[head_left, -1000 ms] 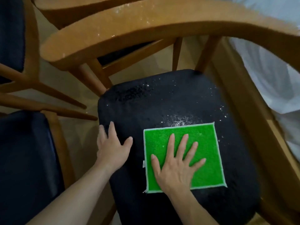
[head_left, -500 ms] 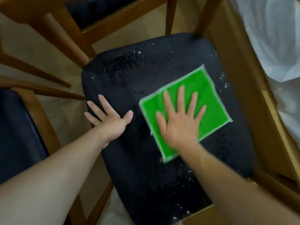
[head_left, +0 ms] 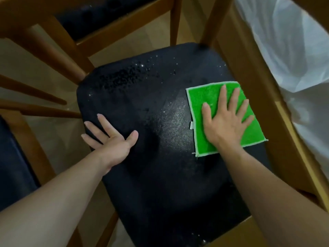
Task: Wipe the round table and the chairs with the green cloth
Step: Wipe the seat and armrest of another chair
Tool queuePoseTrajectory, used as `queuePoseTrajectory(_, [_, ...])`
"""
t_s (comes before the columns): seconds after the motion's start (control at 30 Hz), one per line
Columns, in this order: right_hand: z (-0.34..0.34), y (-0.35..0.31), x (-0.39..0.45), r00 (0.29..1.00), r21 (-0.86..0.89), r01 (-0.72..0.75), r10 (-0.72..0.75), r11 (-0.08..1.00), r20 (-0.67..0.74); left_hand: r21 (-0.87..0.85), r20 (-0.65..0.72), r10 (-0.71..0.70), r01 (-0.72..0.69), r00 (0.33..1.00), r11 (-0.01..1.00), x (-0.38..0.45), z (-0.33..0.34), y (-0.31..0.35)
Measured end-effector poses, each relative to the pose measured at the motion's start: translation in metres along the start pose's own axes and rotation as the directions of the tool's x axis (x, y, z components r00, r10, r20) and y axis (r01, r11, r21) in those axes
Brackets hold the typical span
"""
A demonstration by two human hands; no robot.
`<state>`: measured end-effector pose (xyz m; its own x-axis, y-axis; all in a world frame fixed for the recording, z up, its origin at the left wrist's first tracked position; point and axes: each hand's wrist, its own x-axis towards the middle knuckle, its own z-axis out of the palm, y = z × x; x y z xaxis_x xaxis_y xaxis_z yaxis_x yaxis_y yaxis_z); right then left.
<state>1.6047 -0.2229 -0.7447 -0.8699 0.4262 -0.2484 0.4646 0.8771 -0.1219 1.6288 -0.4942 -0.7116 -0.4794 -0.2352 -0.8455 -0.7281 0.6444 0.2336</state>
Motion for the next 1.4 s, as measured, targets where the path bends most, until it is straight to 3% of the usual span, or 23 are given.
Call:
queuePoseTrajectory(0.07, [0.008,-0.010,-0.034,0.998,-0.068,0.067,-0.066,0.995,0.019,0.010,-0.002,-0.004,0.004,1.000,1.000,0.000,0.000,0.001])
queuePoseTrajectory(0.13, [0.020,-0.019,-0.097,0.948,-0.117,0.316,-0.308,0.942,0.081,0.025,-0.004,-0.008,0.008,1.000,1.000,-0.001,-0.001,0.002])
queuePoseTrajectory(0.23, [0.033,-0.018,-0.173,0.654,-0.087,0.750,-0.717,0.656,0.239,0.022,-0.003,-0.013,0.013,1.000,1.000,-0.003,-0.001,0.003])
queuePoseTrajectory(0.3, [0.030,-0.008,-0.160,0.537,-0.069,0.840,-0.803,0.539,0.259,0.025,-0.009,-0.016,0.016,1.000,1.000,-0.002,0.000,0.002])
queuePoseTrajectory(0.33, [0.027,-0.004,-0.142,0.564,-0.095,0.824,-0.793,0.558,0.232,0.026,-0.008,-0.019,0.019,1.000,0.999,0.000,0.000,0.002])
queuePoseTrajectory(0.37, [0.022,0.000,-0.120,0.653,-0.129,0.757,-0.732,0.641,0.194,0.026,-0.001,-0.020,0.020,1.000,0.999,0.001,-0.001,0.001])
queuePoseTrajectory(0.43, [0.011,0.006,-0.073,0.895,-0.148,0.445,-0.434,0.883,0.102,0.026,0.020,-0.016,0.016,1.000,1.000,0.001,-0.001,0.001])
queuePoseTrajectory(0.47, [0.006,0.006,-0.050,0.970,-0.119,0.239,-0.232,0.964,0.074,0.028,0.029,-0.011,0.010,1.000,1.000,0.001,-0.001,0.000])
queuePoseTrajectory(0.5, [0.003,0.002,-0.030,0.996,-0.081,0.072,-0.068,0.994,0.058,0.033,0.035,-0.005,0.004,0.999,0.999,0.001,-0.001,-0.001])
queuePoseTrajectory(0.57, [-0.001,-0.015,0.001,0.993,-0.019,-0.111,0.112,0.994,0.043,0.042,0.047,-0.003,0.001,0.999,0.999,0.000,-0.001,0.000])
queuePoseTrajectory(0.73, [0.000,-0.075,0.039,0.977,0.024,-0.214,0.214,0.976,0.012,0.108,0.048,-0.022,0.017,0.999,0.994,0.003,0.000,0.002])
queuePoseTrajectory(0.8, [0.005,-0.112,0.039,0.997,-0.013,-0.078,0.078,0.997,-0.014,0.119,0.041,-0.024,0.019,0.999,0.993,0.005,0.003,0.005])
queuePoseTrajectory(0.87, [0.015,-0.158,0.020,0.980,-0.038,0.199,-0.199,0.979,0.000,0.126,0.003,-0.045,0.044,0.999,0.991,0.005,0.006,0.008])
queuePoseTrajectory(0.9, [0.022,-0.181,0.004,0.931,-0.048,0.365,-0.364,0.930,0.029,0.128,-0.028,-0.055,0.058,0.998,0.990,0.005,0.006,0.008])
queuePoseTrajectory(0.97, [0.033,-0.219,-0.033,0.731,-0.062,0.681,-0.673,0.729,0.111,0.096,-0.066,-0.038,0.044,0.997,0.994,0.007,0.008,0.005])
queuePoseTrajectory(1.03, [0.034,-0.227,-0.045,0.558,-0.057,0.828,-0.807,0.559,0.196,0.107,-0.042,-0.053,0.057,0.998,0.993,0.009,0.010,0.004])
queuePoseTrajectory(1.07, [0.031,-0.220,-0.035,0.527,-0.047,0.847,-0.825,0.530,0.204,0.123,-0.029,-0.086,0.089,0.996,0.988,0.009,0.009,0.005])
queuePoseTrajectory(1.1, [0.028,-0.207,-0.019,0.559,-0.049,0.827,-0.807,0.561,0.189,0.124,-0.022,-0.115,0.117,0.993,0.985,0.008,0.007,0.007])
queuePoseTrajectory(1.13, [0.024,-0.190,0.000,0.641,-0.053,0.766,-0.753,0.641,0.149,0.120,-0.019,-0.115,0.117,0.993,0.986,0.009,0.005,0.008])
queuePoseTrajectory(1.2, [0.009,-0.149,0.041,0.856,-0.055,0.517,-0.516,0.854,0.038,0.118,0.037,-0.060,0.056,0.997,0.991,0.008,0.002,0.007])
queuePoseTrajectory(1.23, [0.000,-0.133,0.057,0.928,-0.042,0.374,-0.373,0.927,0.015,0.108,0.060,-0.033,0.027,0.998,0.994,0.006,0.000,0.005])
queuePoseTrajectory(1.3, [-0.007,-0.126,0.070,0.982,-0.011,0.187,-0.186,0.982,0.016,0.095,0.076,-0.015,0.008,0.997,0.995,0.006,-0.001,0.003])
queuePoseTrajectory(1.4, [0.000,-0.165,0.055,0.987,-0.030,0.161,-0.161,0.986,0.010,0.130,0.088,-0.070,0.058,0.994,0.990,0.008,0.001,0.007])
